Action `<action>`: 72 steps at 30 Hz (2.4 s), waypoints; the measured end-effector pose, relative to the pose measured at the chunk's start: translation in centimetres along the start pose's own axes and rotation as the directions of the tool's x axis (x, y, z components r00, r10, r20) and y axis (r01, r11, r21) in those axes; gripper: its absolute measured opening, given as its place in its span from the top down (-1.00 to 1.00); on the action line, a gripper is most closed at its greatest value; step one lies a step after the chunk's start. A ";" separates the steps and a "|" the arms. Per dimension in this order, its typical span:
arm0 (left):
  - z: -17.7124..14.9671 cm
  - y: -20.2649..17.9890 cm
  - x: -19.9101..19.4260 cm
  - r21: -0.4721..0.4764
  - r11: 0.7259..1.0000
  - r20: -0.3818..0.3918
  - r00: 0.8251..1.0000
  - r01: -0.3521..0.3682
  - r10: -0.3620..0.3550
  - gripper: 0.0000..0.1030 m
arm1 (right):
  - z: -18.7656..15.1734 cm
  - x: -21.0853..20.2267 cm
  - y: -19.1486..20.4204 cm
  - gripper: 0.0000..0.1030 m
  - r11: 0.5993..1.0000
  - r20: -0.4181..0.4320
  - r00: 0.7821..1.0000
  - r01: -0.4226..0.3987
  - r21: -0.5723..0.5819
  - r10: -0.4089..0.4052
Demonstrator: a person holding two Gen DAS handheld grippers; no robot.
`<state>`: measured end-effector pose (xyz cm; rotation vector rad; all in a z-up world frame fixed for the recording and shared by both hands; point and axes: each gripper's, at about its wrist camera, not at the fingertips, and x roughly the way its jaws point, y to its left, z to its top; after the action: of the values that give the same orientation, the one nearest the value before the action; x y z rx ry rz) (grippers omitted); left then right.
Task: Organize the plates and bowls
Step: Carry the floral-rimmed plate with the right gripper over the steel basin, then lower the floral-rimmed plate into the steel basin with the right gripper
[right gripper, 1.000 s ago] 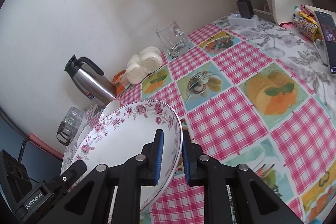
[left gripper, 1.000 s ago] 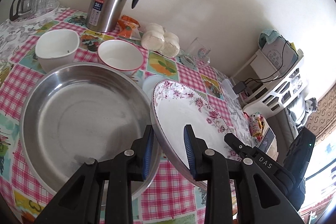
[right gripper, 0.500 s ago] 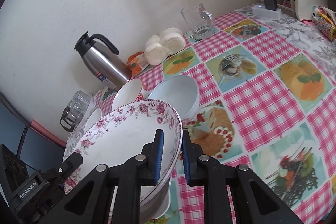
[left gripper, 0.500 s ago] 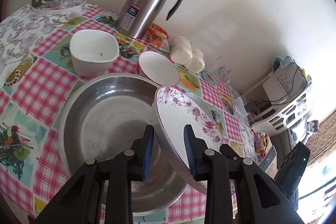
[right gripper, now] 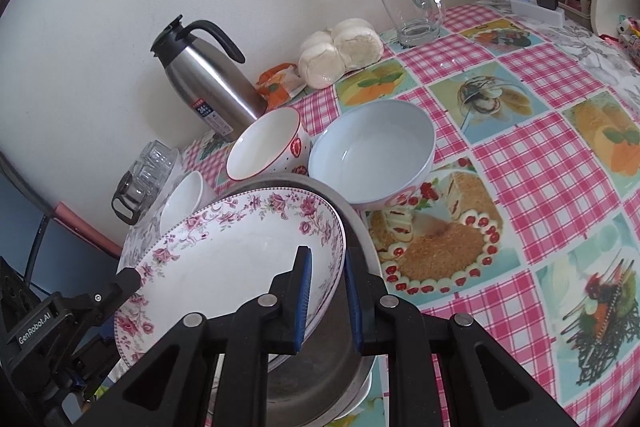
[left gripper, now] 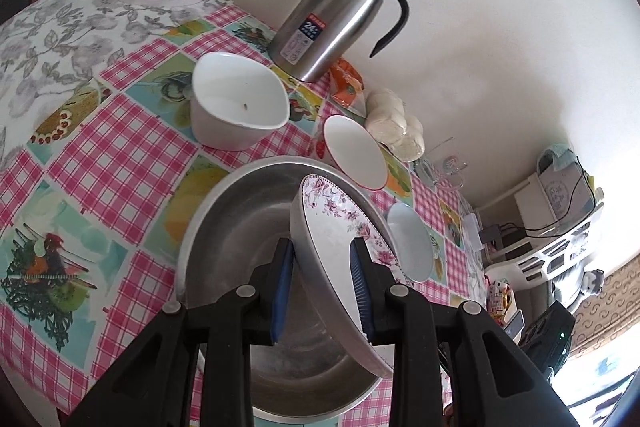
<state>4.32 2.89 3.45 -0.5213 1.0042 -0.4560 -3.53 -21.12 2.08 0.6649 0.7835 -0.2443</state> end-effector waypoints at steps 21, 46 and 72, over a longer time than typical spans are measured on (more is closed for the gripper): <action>-1.0 3.2 2.4 -0.102 0.987 -0.143 0.984 -0.124 0.109 0.44 | -1.2 2.3 0.3 0.65 0.997 -0.069 0.996 0.050 -0.060 -0.054; -1.1 3.6 2.1 -0.145 0.974 -0.153 0.976 -0.175 0.153 0.47 | -1.4 2.5 0.8 0.65 0.992 -0.114 0.992 0.040 -0.123 -0.054; 1.4 3.4 -1.0 -0.079 0.946 0.001 0.949 -0.314 0.315 0.28 | 0.2 1.2 -3.8 0.33 0.999 -0.130 0.992 0.010 0.037 -0.005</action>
<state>5.47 6.44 2.63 -0.4232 1.0730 -0.1282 -4.23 -24.08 -0.46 0.7184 0.9080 -0.2247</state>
